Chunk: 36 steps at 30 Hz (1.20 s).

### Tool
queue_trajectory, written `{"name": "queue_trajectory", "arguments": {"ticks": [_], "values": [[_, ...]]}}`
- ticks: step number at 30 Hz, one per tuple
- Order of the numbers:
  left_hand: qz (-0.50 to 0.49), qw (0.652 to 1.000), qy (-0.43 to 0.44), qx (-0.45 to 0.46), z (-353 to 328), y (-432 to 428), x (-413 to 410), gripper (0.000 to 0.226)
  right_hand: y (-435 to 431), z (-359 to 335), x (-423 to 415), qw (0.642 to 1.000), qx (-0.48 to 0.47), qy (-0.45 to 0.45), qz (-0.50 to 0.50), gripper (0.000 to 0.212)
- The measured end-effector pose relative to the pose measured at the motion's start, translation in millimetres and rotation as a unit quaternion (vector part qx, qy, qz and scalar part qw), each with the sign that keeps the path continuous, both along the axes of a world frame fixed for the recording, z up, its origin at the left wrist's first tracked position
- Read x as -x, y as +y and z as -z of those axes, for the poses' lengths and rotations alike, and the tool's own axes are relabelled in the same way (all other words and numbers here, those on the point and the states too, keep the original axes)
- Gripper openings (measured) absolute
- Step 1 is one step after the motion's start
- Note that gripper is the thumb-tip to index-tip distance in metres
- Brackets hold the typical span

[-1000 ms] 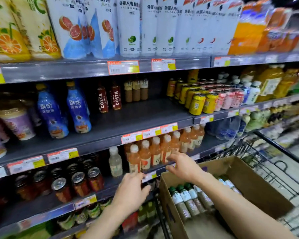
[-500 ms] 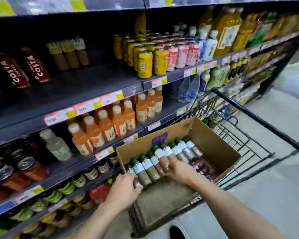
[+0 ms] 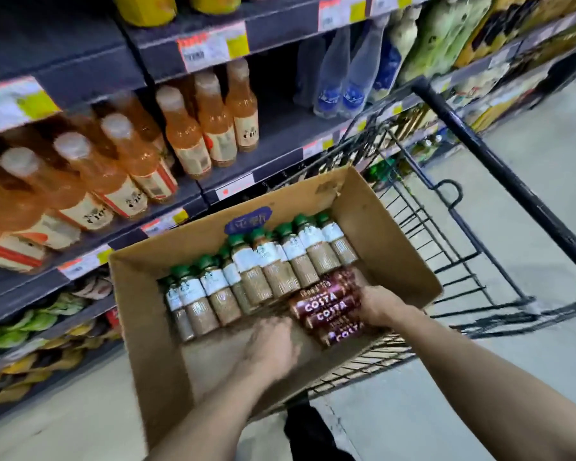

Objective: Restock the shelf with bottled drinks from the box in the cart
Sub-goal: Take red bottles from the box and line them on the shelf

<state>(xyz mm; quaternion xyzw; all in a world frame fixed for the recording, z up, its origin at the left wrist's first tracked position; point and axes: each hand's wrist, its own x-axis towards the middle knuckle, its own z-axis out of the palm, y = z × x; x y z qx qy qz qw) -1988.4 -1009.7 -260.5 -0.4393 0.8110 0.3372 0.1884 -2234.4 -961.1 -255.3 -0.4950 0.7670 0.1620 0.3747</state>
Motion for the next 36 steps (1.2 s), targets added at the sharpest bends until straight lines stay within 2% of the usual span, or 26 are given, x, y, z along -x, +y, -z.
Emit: {"name": "queue_trajectory", "arguments": {"ticks": [9, 13, 17, 20, 23, 27, 30, 32, 34, 36], "values": [[0.018, 0.999, 0.005, 0.041, 47, -7, 67, 0.057, -10, 51, 42, 0.987, -0.132, 0.018, -0.087, 0.041], [0.011, 0.997, -0.03, 0.065, 63, -11, 87, 0.057, -17, 72, 46, 0.98, -0.174, 0.004, -0.098, 0.044], [-0.004, 0.996, -0.06, 0.059, 75, -17, 90, 0.051, -19, 88, 45, 0.97, -0.217, 0.005, -0.106, 0.037], [-0.009, 0.997, -0.064, 0.049, 79, -17, 85, 0.049, -20, 87, 46, 0.969, -0.225, 0.016, -0.101, 0.042], [-0.025, 0.997, -0.066, 0.035, 79, -16, 72, 0.056, -21, 81, 46, 0.966, -0.232, 0.018, -0.113, 0.043], [-0.061, 0.997, -0.047, 0.01, 69, -9, 47, 0.054, -26, 65, 43, 0.966, -0.222, -0.009, -0.13, 0.042], [-0.079, 0.997, -0.022, 0.01, 57, -1, 30, 0.051, -32, 45, 41, 0.971, -0.189, -0.031, -0.146, 0.031], [-0.101, 0.995, -0.004, 0.01, 47, 3, 22, 0.051, -35, 31, 39, 0.975, -0.182, -0.051, -0.114, 0.017], [-0.126, 0.992, 0.014, -0.001, 35, 7, 13, 0.05, -32, 17, 34, 0.981, -0.152, -0.122, -0.023, 0.022], [-0.152, 0.988, 0.033, -0.009, 22, 10, 3, 0.048, -25, 5, 21, 0.971, -0.093, -0.211, 0.067, 0.032]]}}
